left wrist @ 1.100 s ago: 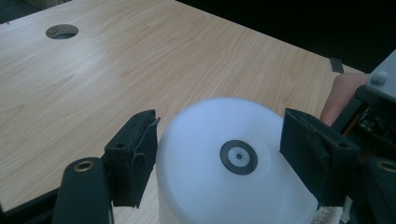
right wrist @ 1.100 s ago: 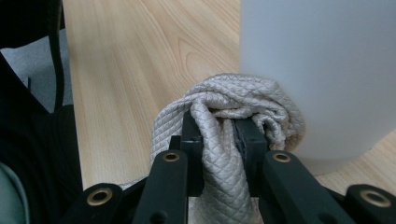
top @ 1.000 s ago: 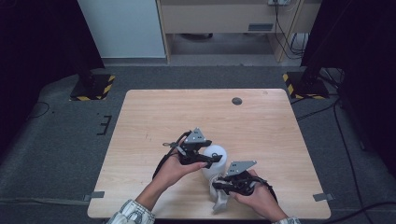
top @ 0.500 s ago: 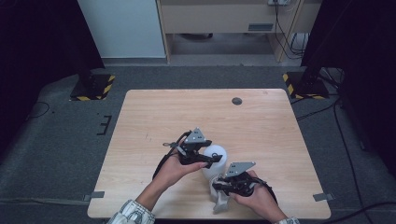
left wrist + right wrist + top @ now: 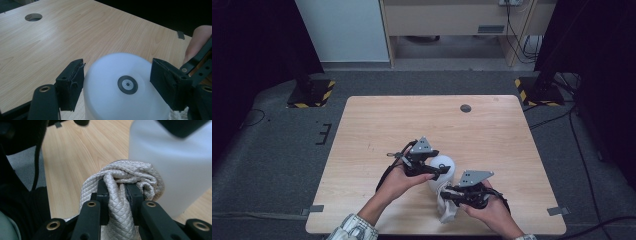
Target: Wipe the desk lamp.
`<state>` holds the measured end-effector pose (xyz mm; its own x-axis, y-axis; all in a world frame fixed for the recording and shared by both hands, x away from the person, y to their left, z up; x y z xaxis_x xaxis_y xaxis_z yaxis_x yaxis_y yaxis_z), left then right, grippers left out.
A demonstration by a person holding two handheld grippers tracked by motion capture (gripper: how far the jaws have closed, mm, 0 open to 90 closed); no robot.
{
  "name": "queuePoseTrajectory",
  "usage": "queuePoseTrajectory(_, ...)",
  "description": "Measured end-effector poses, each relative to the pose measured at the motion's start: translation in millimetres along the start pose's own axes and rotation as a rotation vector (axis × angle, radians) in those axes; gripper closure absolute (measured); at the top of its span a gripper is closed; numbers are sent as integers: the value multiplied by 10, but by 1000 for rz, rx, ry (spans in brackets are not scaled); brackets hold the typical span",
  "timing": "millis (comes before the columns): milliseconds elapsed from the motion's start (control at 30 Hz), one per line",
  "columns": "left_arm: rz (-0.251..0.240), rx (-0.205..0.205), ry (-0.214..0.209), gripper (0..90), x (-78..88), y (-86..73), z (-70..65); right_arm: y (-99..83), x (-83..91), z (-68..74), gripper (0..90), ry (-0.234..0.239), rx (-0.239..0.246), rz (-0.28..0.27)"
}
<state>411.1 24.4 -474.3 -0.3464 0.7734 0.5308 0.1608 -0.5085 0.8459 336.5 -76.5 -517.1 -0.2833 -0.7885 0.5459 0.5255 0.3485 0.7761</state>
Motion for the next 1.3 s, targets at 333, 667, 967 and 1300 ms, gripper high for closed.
queuePoseTrajectory(333,0,-2,3,271,-1,2,3,-19,-96,15,773,1,6,18)
queuePoseTrajectory(667,0,2,4,271,1,1,1,-180,-296,-39,772,-11,-9,91)
queuePoseTrajectory(967,0,-1,4,271,3,1,0,-257,-295,-90,770,-29,-22,122)
queuePoseTrajectory(1300,1,-2,5,271,4,2,0,-287,-123,-206,769,-64,-40,105)
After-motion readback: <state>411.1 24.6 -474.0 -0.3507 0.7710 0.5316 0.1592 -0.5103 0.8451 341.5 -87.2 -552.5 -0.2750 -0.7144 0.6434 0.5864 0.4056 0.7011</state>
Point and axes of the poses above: each handheld gripper's, and its own axes: x roughly backward along the jaws, y roughly out of its top, z roughly to its left, the point moved 7 cm from there along -x, roughly forward along the jaws, and after that the axes turned 12 degrees about -x, right-handed, at the moved point
